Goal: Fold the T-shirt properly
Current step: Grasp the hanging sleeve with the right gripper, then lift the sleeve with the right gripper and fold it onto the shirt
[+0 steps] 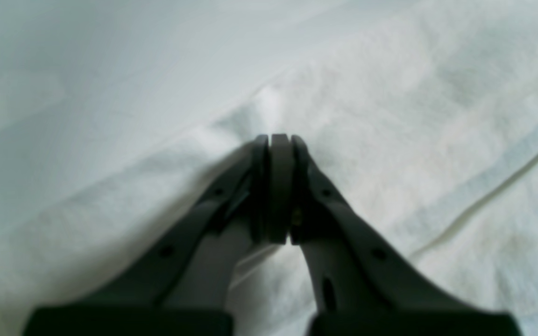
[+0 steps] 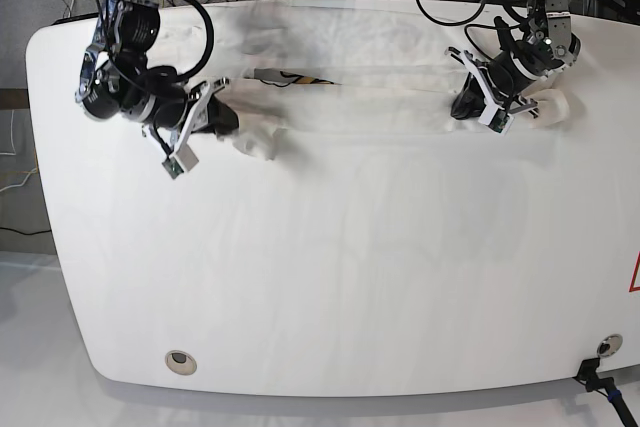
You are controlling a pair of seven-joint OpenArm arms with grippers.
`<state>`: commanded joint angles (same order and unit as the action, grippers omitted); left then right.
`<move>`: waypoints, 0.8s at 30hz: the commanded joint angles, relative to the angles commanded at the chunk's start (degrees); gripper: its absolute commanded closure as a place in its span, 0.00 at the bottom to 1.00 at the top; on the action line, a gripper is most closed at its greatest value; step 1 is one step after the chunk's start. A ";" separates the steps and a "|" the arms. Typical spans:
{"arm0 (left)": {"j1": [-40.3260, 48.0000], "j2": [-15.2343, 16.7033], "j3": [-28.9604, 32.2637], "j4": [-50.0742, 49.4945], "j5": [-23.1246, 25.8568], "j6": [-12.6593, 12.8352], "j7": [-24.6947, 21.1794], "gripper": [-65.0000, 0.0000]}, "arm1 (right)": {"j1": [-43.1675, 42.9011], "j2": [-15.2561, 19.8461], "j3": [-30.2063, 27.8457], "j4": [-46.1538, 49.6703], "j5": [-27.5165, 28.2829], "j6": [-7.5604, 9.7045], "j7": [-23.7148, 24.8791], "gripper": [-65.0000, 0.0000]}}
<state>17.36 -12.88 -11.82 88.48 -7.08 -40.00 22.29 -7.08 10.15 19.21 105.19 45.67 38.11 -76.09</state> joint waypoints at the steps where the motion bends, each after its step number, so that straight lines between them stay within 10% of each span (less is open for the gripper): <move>1: 0.00 0.00 0.00 0.00 0.00 0.00 0.00 1.00 | -1.14 0.00 0.00 1.23 0.00 0.18 0.00 1.00; 24: -0.79 -0.79 0.00 -0.09 0.09 0.00 0.00 1.00 | -19.52 5.80 -0.26 4.92 8.53 0.09 -0.70 0.96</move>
<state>16.57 -13.67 -11.82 88.40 -6.99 -40.00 22.29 -26.59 15.96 18.95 110.11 54.20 38.20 -76.79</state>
